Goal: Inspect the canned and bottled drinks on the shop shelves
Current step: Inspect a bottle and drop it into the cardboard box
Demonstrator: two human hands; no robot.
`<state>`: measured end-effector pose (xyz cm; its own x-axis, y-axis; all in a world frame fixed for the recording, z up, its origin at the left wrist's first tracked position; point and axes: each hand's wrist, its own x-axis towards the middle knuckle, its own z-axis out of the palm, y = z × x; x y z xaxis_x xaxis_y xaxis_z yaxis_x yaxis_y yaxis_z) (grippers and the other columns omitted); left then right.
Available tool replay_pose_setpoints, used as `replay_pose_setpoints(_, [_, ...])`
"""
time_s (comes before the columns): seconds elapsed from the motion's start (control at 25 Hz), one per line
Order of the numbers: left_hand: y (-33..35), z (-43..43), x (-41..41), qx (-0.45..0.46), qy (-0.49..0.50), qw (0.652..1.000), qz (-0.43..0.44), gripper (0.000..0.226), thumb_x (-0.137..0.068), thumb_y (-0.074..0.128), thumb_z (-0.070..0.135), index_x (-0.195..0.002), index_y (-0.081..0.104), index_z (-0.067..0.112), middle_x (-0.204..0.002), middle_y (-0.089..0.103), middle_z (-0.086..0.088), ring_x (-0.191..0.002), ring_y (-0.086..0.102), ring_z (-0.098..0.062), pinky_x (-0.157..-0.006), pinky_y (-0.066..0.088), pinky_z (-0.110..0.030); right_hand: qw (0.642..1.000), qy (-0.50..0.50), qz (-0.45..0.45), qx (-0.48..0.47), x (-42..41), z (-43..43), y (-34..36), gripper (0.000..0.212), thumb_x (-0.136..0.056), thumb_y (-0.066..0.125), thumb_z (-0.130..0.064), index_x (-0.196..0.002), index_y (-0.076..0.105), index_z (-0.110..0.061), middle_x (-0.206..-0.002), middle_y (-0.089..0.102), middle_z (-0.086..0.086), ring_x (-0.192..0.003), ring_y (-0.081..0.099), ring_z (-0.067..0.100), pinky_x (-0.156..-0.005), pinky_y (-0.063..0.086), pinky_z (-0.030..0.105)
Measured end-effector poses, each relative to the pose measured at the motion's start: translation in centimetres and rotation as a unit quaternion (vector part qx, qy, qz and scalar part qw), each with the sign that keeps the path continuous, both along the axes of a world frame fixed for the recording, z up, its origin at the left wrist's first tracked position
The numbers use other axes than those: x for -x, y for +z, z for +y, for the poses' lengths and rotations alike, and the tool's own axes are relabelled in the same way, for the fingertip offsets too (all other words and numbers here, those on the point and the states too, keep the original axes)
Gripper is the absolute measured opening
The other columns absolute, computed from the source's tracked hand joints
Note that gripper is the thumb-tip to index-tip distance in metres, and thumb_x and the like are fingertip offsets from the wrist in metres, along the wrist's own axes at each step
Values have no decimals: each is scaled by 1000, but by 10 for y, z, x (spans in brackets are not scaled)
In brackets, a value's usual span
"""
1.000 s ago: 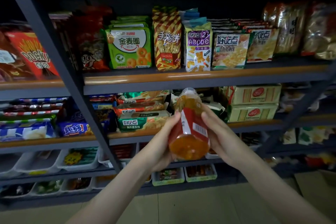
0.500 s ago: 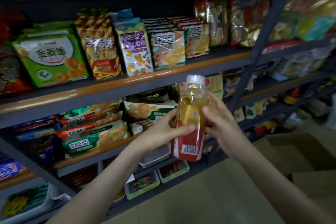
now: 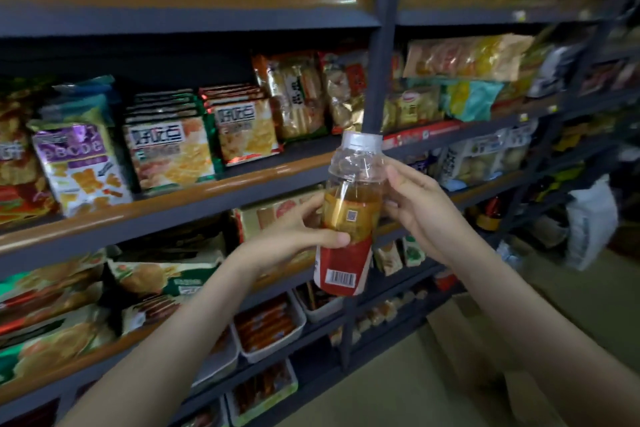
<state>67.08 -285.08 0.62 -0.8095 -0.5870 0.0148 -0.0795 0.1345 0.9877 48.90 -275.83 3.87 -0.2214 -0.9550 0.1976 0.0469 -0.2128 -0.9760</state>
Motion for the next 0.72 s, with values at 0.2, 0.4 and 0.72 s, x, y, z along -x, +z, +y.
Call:
replay_pose_setpoints(0.2, [38,0,86,108,84,991,9,76,-56,86,40,-124,51,38,-112,69,10,-102,67,-9,-89,54,-33,998,4,50,-34,73,-6,8,45,-88,52,-46,-129,56,-28,-117,69,-9,-110,64,10,-93,52,35])
replay_pose_setpoints(0.4, [91,-17,166,355,120,924,-75,80,-57,74,65,-126,33,56,-111,65,19,-97,63,1,-85,53,-25,994,-65,78,31,133,-29,35,49,-65,77,-35,-110,59,-32,-101,72,-14,-99,66,3,-84,53,22])
replay_pose_setpoints(0.72, [155,-68,295,482,89,871,39,78,-78,70,52,-143,26,45,-143,44,18,-127,44,-2,-104,42,-30,940,-252,145,175,259,-69,102,48,-63,80,-41,-106,63,-27,-98,72,-14,-94,66,3,-86,54,27])
